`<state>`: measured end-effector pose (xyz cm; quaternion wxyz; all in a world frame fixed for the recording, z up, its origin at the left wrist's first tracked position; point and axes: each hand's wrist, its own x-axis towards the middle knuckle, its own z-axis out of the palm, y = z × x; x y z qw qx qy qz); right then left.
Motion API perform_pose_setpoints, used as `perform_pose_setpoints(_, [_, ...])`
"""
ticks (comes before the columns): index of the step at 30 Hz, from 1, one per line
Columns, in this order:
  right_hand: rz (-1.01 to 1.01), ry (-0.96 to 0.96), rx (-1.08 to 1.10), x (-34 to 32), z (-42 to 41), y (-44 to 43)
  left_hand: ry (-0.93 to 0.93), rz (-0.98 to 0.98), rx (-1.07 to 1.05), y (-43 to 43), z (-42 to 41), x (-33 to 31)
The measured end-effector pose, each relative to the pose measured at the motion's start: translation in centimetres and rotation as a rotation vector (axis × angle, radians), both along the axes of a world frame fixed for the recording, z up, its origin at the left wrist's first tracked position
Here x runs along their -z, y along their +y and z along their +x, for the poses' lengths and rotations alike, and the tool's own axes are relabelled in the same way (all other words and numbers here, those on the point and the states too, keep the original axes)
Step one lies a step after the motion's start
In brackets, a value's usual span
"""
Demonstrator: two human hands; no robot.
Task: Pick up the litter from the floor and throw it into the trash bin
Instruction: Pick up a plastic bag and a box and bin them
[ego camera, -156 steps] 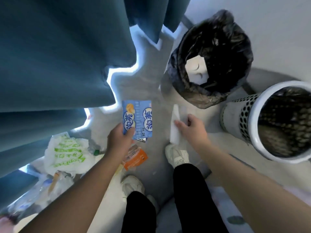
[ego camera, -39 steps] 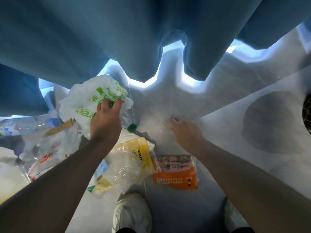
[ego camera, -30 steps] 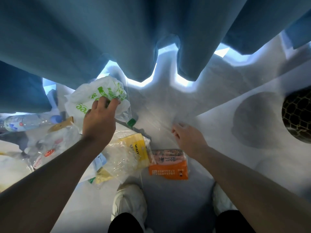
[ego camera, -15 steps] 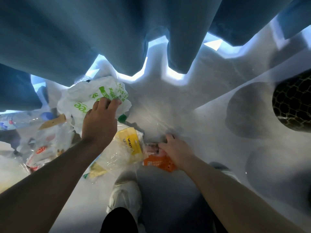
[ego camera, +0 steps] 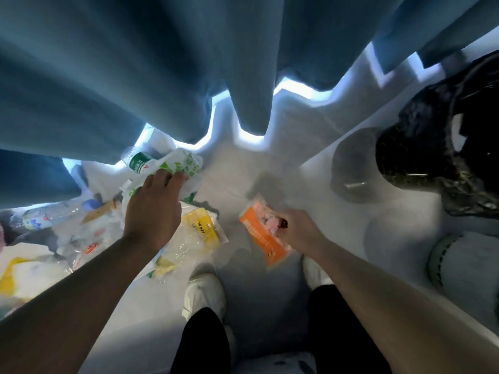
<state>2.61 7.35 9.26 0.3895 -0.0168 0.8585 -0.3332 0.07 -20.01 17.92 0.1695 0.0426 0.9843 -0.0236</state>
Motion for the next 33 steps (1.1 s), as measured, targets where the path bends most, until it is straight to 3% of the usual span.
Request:
perform_pose_setpoints(5, [-0.066, -0.034, 0.294, -8.9, -1.1, 3.6, -0.028, 0.017, 0.126, 4.3, -2.2, -7.3])
perform_pose_setpoints(11, [-0.008, -0.004, 0.487, -18.8, -2.8, 11.7, -0.064, 0.067, 0.268, 12.2, -4.0, -16.1])
perform_pose_setpoints(17, [0.016, 0.03, 0.684, -24.5, -4.1, 22.3, -0.055, 0.16, 0.291, 23.8, -7.5, -21.6])
perform_pose_setpoints(23, [0.131, 0.116, 0.836, -22.5, -7.8, 31.8, 0.004, 0.256, 0.319, 34.3, -12.1, -20.7])
perform_pose_setpoints(28, [0.18, 0.052, 0.909, -16.5, -10.7, 33.5, 0.031, 0.256, 0.35, 38.3, -15.0, -17.2])
perform_pose_setpoints(33, [0.084, -0.116, 0.925, -12.7, -12.1, 34.1, -0.013, 0.21, 0.393, 38.8, -16.1, -14.7])
